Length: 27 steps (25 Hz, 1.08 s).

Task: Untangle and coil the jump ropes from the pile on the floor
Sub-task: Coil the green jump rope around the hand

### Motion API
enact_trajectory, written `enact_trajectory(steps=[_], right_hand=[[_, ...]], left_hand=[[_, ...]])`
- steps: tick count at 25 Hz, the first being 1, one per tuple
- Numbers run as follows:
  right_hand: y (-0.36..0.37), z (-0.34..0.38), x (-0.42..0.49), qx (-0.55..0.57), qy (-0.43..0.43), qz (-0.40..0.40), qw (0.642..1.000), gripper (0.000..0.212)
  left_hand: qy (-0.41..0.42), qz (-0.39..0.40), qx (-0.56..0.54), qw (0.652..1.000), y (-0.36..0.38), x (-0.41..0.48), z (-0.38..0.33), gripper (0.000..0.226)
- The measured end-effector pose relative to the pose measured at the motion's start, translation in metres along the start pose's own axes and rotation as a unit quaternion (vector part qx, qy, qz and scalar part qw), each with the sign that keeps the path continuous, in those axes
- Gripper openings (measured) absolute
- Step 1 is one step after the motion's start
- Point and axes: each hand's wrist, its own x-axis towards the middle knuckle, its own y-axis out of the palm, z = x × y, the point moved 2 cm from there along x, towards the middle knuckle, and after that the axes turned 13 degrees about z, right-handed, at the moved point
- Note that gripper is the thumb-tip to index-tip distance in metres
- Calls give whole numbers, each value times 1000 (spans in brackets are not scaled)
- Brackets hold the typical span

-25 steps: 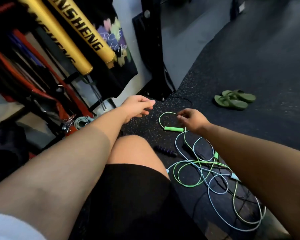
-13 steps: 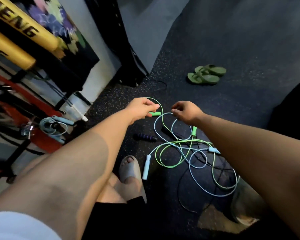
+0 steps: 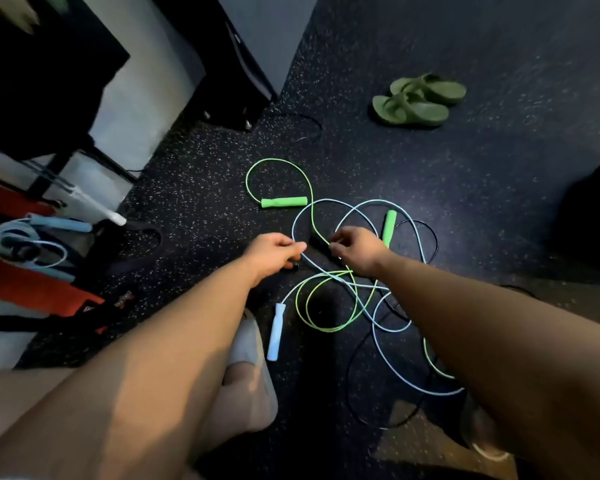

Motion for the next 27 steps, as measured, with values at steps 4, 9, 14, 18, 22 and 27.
enact_trajectory(steps=[4, 9, 14, 18, 22, 27], right_hand=[[-3, 3, 52, -9, 2, 19, 1000, 10], [-2, -1, 116, -14, 8, 37, 999, 15], [-5, -16, 175, -54, 20, 58, 997, 11], [-10, -23, 212, -55, 6, 55, 997, 13], [-1, -33, 230, -37, -6, 61, 997, 16], [-1, -44, 225, -11, -23, 28, 999, 16]], left_hand=[[-20, -10, -6, 1000, -14, 53, 11, 22], [-62, -18, -59, 996, -35, 114, 25, 20], [-91, -101, -74, 988, -64, 175, 35, 35], [-139, -212, -10, 967, -83, 210, 33, 74], [-162, -255, -23, 953, -93, 246, 30, 75], [-76, -266, -104, 955, -97, 269, 24, 34]])
